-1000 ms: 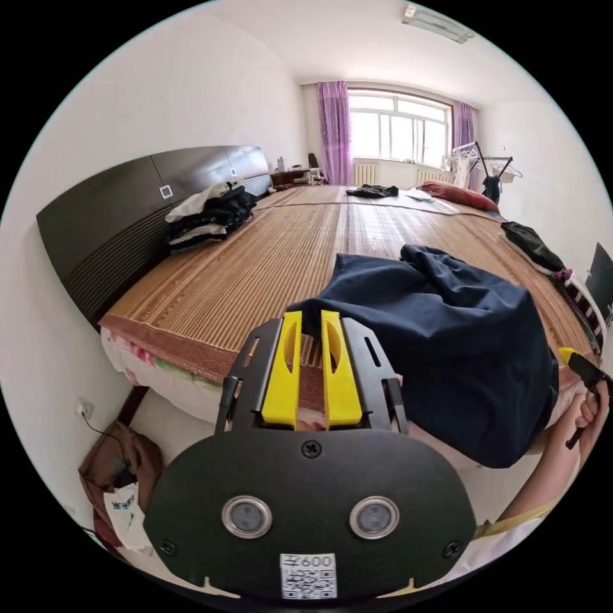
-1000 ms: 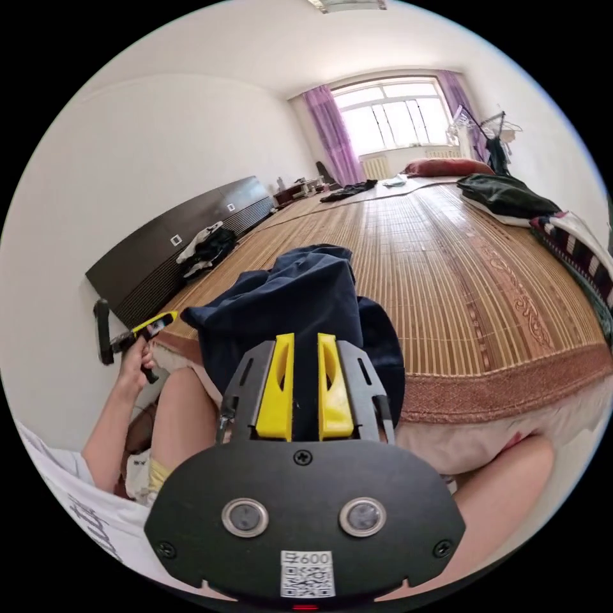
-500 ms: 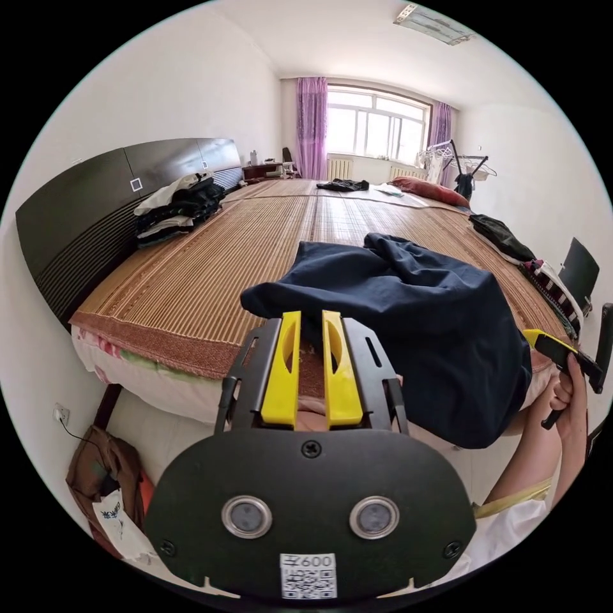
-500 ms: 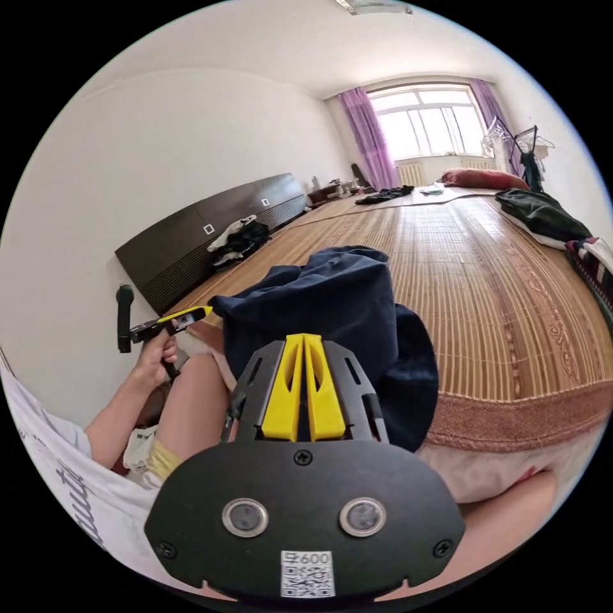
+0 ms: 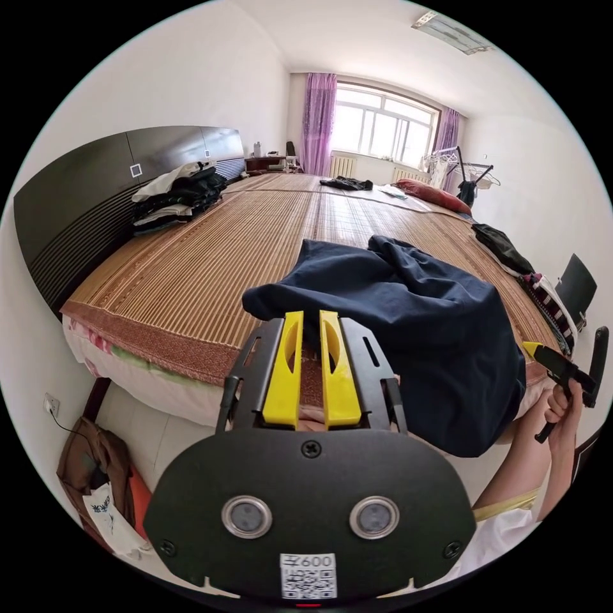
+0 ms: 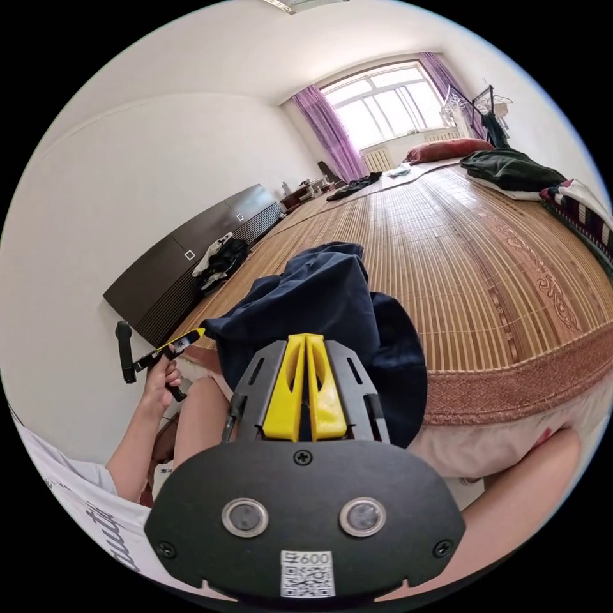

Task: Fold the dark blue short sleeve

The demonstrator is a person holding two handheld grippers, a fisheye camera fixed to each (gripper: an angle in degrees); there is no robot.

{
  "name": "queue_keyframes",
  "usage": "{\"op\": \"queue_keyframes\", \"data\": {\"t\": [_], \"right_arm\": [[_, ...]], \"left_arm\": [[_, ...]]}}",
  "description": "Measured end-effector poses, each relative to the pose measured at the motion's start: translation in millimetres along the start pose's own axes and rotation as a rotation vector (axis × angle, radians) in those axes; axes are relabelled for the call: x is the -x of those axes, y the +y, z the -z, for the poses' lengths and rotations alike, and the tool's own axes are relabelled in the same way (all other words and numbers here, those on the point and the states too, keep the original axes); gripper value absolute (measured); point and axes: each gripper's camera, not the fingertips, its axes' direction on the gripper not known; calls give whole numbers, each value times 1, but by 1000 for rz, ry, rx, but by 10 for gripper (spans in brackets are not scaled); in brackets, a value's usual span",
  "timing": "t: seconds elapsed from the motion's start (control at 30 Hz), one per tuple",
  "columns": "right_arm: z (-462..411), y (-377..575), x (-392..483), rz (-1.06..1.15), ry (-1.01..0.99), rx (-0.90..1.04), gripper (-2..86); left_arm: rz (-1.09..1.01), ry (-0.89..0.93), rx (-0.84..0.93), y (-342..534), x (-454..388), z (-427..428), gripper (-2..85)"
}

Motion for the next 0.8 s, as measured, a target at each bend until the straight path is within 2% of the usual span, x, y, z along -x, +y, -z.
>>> {"op": "queue_keyframes", "data": {"t": [0.13,0.27,0.4,0.47,0.53,0.63,0.8], "right_arm": [[3,2,5,69,42,-6,-9],[13,7,19,205,3,-41,-9],[6,-1,10,110,-49,29,-9],[6,1,3,92,-143,8,-9],[4,0,-3,45,-154,11,-9],[3,4,7,172,-236,40,-9],[10,9,0,74,-129,-18,-8]], "left_arm": [[11,8,1,2,4,1,12],[6,20,8,3,3,0,14],[-25,1,11,5,-6,0,17],[-39,-9,12,5,-10,0,19],[-54,-7,23,4,-14,-2,21],[-51,-3,26,5,-14,-3,24],[-37,7,26,4,-13,-3,26]]}}
